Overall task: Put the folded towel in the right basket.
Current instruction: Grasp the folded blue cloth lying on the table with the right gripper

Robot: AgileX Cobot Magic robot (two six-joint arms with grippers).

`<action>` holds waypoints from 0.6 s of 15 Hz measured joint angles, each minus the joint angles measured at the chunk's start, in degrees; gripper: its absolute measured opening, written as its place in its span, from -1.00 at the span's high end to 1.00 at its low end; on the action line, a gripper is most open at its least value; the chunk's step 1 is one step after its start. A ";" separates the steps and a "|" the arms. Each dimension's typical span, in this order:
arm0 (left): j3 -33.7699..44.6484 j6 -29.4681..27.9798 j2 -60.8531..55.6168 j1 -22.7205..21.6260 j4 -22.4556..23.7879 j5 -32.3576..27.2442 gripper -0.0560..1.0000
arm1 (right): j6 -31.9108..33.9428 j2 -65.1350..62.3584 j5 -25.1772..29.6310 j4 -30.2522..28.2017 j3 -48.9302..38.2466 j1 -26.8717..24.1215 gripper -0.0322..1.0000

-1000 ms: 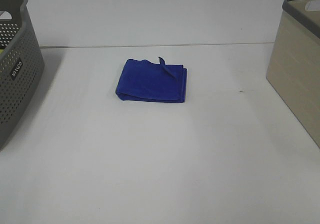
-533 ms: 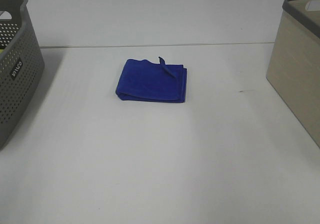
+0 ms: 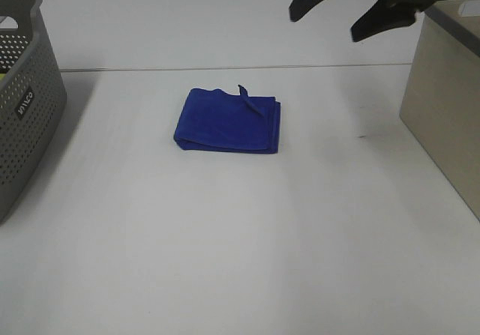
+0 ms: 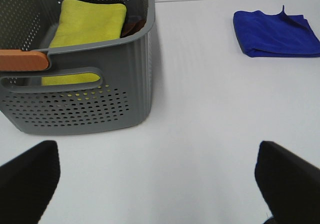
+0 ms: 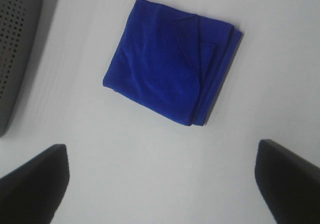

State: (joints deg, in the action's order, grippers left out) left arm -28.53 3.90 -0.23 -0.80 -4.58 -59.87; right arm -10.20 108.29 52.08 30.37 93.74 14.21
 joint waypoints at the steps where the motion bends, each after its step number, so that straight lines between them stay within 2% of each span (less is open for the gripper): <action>1: 0.00 0.00 0.00 0.00 0.00 0.00 -0.98 | -0.11 5.10 0.63 0.11 3.61 0.00 -0.91; 6: 0.00 0.06 0.00 0.00 0.00 0.00 -0.98 | 0.52 26.93 8.42 0.92 21.54 -0.06 -0.91; 9: 0.00 0.06 0.00 0.00 0.00 0.00 -0.98 | 2.06 34.66 9.22 0.92 29.05 -0.06 -0.90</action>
State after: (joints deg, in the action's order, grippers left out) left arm -28.53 3.95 -0.23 -0.80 -4.58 -59.87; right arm -8.14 142.95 61.31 31.28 122.78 14.15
